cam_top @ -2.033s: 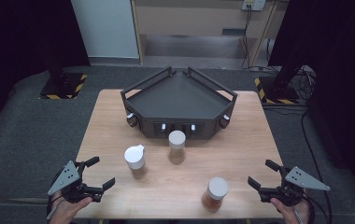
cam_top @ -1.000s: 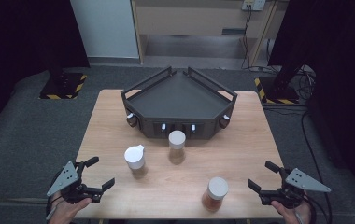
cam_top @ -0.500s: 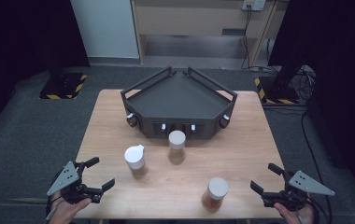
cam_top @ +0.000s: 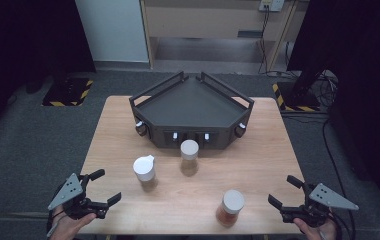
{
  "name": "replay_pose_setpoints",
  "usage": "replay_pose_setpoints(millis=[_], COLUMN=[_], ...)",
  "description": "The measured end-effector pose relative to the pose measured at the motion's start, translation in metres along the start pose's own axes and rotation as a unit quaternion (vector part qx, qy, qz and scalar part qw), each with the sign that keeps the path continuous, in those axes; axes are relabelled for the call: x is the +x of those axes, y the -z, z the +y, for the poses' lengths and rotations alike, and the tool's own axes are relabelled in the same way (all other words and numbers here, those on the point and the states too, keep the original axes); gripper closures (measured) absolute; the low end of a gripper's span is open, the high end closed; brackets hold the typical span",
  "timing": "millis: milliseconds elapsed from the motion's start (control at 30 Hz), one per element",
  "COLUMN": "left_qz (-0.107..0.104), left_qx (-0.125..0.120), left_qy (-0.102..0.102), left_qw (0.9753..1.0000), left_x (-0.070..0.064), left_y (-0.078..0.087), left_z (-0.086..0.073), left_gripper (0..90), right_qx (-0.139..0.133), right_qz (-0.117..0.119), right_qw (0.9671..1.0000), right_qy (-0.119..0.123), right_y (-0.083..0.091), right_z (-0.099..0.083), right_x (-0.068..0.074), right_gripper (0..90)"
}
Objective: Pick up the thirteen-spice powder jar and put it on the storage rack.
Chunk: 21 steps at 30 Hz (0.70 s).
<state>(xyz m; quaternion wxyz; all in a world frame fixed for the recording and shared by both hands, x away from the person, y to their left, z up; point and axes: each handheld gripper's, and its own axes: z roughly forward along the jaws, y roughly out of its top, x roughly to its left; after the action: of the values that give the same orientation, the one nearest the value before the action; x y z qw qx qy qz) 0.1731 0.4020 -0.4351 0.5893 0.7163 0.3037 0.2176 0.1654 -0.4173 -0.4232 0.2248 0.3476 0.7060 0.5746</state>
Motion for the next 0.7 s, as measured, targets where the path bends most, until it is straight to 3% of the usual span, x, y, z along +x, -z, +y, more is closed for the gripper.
replay_pose_setpoints(millis=[300,700], left_qz=[-0.007,-0.008], left_qx=[0.005,0.031], left_qy=[-0.003,-0.017], left_qw=[1.0000,0.9994], left_x=[0.001,0.003], left_y=[0.000,-0.003], left_z=[0.015,0.054], left_gripper=[0.0,0.0], right_qx=[-0.001,-0.001], right_qz=[-0.002,-0.001], right_qw=[1.0000,1.0000], right_qy=[-0.002,-0.002], right_y=[0.000,-0.001], right_z=[0.000,0.000], right_x=[0.000,0.000], right_gripper=[3.4,3.4])
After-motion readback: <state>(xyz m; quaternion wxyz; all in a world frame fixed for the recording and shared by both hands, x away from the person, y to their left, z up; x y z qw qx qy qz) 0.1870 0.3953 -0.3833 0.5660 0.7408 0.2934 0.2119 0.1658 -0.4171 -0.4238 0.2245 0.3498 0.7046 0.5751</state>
